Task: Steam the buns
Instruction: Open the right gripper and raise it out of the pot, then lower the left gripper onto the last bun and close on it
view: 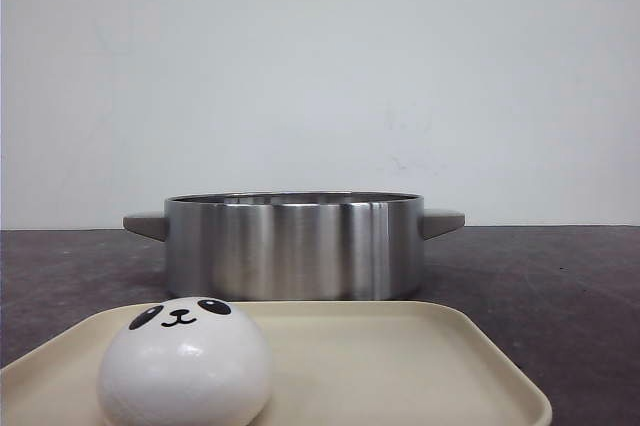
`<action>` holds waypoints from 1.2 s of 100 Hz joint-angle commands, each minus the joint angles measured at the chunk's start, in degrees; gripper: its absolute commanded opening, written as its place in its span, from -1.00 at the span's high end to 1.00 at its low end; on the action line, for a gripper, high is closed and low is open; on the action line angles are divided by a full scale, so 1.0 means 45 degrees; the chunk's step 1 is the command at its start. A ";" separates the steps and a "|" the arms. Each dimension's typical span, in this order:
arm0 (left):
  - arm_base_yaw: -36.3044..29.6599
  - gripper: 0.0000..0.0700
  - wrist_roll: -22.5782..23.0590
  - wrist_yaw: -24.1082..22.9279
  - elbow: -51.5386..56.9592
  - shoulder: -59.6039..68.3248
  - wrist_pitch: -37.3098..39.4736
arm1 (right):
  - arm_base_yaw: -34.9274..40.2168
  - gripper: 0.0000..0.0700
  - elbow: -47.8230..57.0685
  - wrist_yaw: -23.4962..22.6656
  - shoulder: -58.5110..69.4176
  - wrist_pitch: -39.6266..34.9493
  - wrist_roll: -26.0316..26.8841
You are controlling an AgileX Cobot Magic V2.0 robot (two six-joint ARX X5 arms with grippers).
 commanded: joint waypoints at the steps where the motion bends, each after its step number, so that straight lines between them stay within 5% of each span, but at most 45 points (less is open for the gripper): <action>1: -0.0117 -0.24 -0.0544 0.0806 -0.1141 0.0194 0.0806 | 0.0588 0.97 0.0248 0.0238 -0.0418 -0.0306 -0.0136; 16: -0.0223 -0.25 -0.1375 0.2730 -0.3439 0.0967 0.2871 | 0.1486 0.97 0.0248 0.1341 -0.2055 -0.1622 0.0947; 27: -0.0447 -0.30 -0.1447 0.2764 -0.4119 0.1953 0.3478 | 0.1681 0.97 0.0248 0.2618 -0.2943 -0.2773 0.1817; 46: -0.0840 -0.95 -0.1151 0.2696 -0.4172 0.3900 0.3585 | 0.1681 0.97 -0.0049 0.3745 -0.4158 -0.3963 0.2676; 91: -0.1943 -0.95 -0.1977 0.2686 -0.4172 0.7825 0.6271 | 0.1681 0.97 -0.0505 0.3837 -0.4580 -0.3959 0.2696; 120: -0.1948 -0.89 -0.1962 0.2657 -0.4172 0.9364 0.6387 | 0.1681 0.97 -0.1413 0.3832 -0.4595 -0.3959 0.2764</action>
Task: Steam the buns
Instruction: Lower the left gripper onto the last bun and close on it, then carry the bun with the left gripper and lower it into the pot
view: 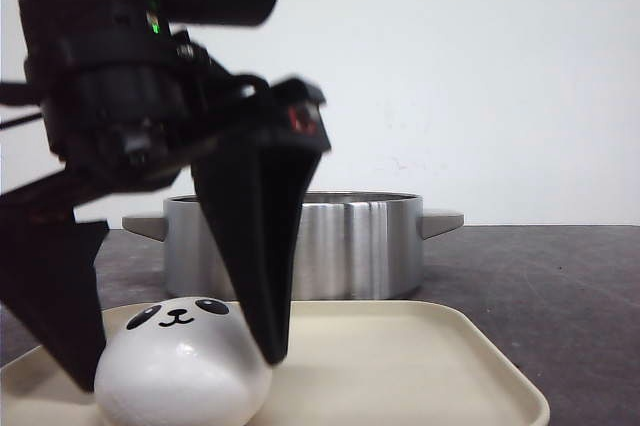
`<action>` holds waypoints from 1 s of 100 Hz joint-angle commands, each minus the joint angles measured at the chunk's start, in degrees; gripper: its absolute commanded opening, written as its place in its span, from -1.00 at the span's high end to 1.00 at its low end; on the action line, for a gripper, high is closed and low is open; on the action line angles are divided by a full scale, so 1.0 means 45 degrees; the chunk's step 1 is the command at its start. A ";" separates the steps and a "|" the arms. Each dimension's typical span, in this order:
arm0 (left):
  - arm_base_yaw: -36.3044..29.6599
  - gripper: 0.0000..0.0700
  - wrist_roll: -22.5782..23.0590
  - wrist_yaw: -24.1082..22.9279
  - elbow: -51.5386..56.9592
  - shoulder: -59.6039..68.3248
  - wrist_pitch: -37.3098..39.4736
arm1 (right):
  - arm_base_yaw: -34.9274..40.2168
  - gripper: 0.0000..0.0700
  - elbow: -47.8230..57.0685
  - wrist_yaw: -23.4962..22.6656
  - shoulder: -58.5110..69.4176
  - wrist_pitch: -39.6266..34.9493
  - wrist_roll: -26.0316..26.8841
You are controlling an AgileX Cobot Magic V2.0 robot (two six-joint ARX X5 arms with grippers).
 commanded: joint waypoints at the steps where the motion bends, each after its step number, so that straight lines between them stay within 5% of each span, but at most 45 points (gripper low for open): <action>1: -0.0141 -0.86 -0.0039 -0.0073 0.0146 0.0355 -0.0015 | 0.0160 0.97 0.0151 0.0005 0.0151 -0.0942 0.0214; 8: -0.0141 -0.38 0.0049 -0.0112 0.0146 0.0447 0.0015 | 0.0160 0.97 0.0039 -0.0010 0.0155 -0.0942 0.0291; 20: -0.0141 1.00 0.0403 -0.0165 0.0151 0.0442 0.0053 | 0.0160 0.97 0.0029 0.0015 0.0068 -0.0942 0.0607; 59: -0.0384 0.97 0.1389 0.0923 0.1457 -0.2103 -0.0131 | 0.0160 0.97 0.0029 0.0131 -0.0423 -0.0942 0.0593; 81: -0.0180 0.97 0.3356 -0.1841 0.4736 -0.3439 -0.0291 | 0.0160 0.97 0.0029 0.0602 -0.0432 -0.0942 0.0505; 100: 0.1321 0.97 0.4571 -0.1982 0.7300 -0.2317 -0.1311 | 0.0160 0.97 0.0029 0.0695 -0.0427 -0.0942 0.0505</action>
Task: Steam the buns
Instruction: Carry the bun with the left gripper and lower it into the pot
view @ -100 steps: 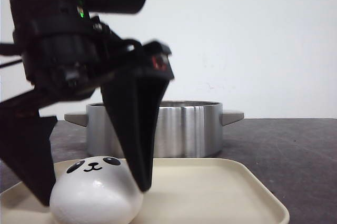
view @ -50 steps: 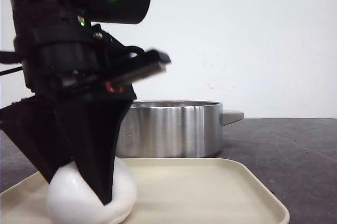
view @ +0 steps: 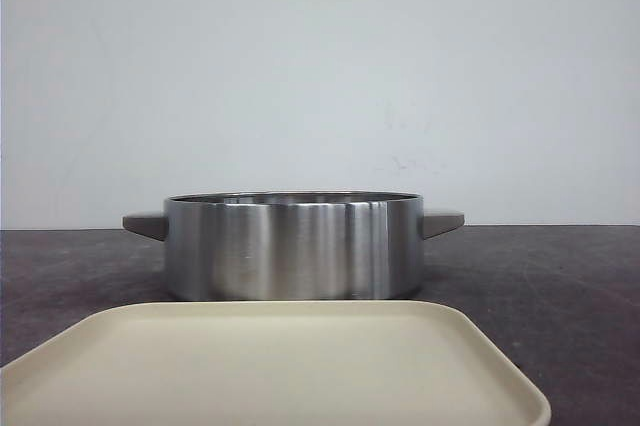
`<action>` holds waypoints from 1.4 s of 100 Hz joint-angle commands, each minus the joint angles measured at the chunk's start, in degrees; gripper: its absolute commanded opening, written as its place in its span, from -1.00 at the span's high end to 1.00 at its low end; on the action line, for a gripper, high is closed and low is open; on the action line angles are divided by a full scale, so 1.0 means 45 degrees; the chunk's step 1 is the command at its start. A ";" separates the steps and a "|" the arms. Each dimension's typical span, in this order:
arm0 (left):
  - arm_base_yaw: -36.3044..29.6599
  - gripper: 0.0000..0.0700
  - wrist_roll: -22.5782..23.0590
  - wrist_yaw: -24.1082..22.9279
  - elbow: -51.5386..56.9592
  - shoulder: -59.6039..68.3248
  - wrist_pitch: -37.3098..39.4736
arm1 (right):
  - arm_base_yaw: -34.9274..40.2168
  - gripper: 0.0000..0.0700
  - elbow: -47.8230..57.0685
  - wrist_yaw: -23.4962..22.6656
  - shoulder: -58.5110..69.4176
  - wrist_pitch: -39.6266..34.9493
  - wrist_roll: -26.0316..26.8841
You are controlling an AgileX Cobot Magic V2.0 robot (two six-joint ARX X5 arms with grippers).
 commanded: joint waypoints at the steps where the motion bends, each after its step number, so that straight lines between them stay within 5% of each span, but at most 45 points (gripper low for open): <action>1: 0.0384 0.97 0.0937 -0.0063 0.0831 0.0709 -0.0257 | 0.0151 0.97 0.0223 0.0063 0.0112 -0.0942 0.0136; 22: 0.1865 0.97 0.2273 -0.0078 0.1753 0.3075 -0.0568 | 0.0151 0.97 0.0219 0.0204 0.0112 -0.0942 0.0146; 59: 0.2739 0.97 0.2297 -0.0330 0.1807 0.6985 -0.0534 | 0.0151 0.97 0.0214 0.0185 0.0112 -0.0942 0.0588; 108: 0.2934 0.90 0.2263 -0.0355 0.1807 0.8830 -0.0107 | 0.0151 0.97 0.0214 0.0141 0.0112 -0.0942 0.0758; 116: 0.2939 0.73 0.2263 -0.0364 0.1807 0.8961 -0.0257 | 0.0151 0.97 0.0214 0.0146 0.0112 -0.0942 0.0758; 134: 0.3016 -0.16 0.2259 -0.0403 0.1812 0.8990 -0.0253 | 0.0151 0.97 0.0214 0.0146 0.0112 -0.0942 0.0753; 140: 0.3075 -0.32 0.2259 -0.0403 0.1812 0.8990 -0.0325 | 0.0151 0.97 0.0214 0.0146 0.0112 -0.0942 0.0753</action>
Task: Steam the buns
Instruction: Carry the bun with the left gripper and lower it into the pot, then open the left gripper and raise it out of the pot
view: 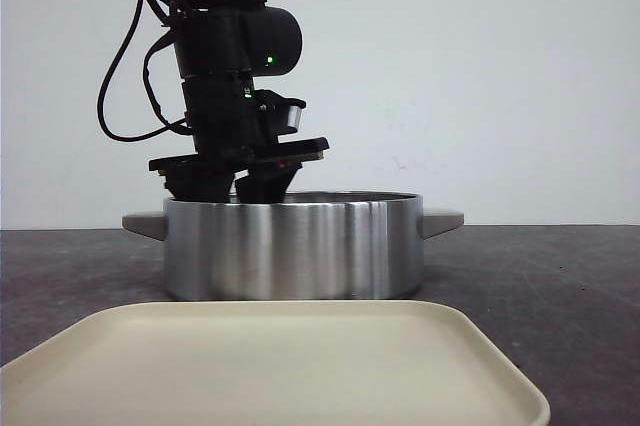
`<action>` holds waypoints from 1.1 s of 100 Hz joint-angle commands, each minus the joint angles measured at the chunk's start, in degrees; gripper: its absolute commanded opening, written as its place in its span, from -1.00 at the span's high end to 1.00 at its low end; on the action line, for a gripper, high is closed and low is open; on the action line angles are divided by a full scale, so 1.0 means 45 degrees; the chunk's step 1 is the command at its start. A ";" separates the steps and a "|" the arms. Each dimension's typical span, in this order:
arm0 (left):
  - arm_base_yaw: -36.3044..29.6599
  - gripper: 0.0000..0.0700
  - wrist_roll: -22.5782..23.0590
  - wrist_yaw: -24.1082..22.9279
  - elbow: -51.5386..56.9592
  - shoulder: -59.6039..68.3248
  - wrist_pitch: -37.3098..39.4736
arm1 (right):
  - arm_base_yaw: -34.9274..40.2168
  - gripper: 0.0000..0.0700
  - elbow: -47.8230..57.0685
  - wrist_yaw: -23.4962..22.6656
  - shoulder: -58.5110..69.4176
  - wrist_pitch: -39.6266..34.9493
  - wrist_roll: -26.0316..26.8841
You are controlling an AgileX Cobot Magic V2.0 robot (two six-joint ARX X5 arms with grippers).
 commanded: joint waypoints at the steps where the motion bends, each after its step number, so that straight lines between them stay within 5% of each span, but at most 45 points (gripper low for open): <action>1: 0.0010 -0.34 0.0170 -0.0034 0.0267 0.0301 -0.0015 | 0.0151 0.97 0.0214 0.0053 0.0112 -0.0942 0.0136; 29: 0.0102 -0.38 0.0170 -0.0034 0.0971 0.0301 -0.0811 | 0.0151 0.97 0.0214 0.0053 0.0112 -0.0942 0.0136; 55: 0.0097 -0.31 -0.0194 -0.0034 0.4012 0.0296 -0.2657 | 0.0151 0.97 0.0170 0.0534 0.0112 -0.0942 0.0029; 61: 0.0097 -0.02 -0.0607 -0.0029 0.4930 0.0233 -0.3288 | 0.0151 0.97 0.0015 0.1224 0.0112 -0.0937 0.0024; 71: 0.0000 1.00 -0.0709 0.0034 0.5858 -0.0393 -0.3492 | 0.0151 0.97 -0.0549 0.2346 0.0049 -0.0937 0.0024; 92: -0.0559 0.97 -0.0612 -0.0267 0.5906 -0.3361 -0.2987 | 0.0476 0.97 -0.3050 0.2812 -0.0554 -0.0272 0.0024; 110: -0.1326 0.97 -0.0306 -0.0884 0.5906 -0.6188 -0.3832 | 0.1185 0.97 -0.6441 0.2681 -0.2021 0.3274 0.0024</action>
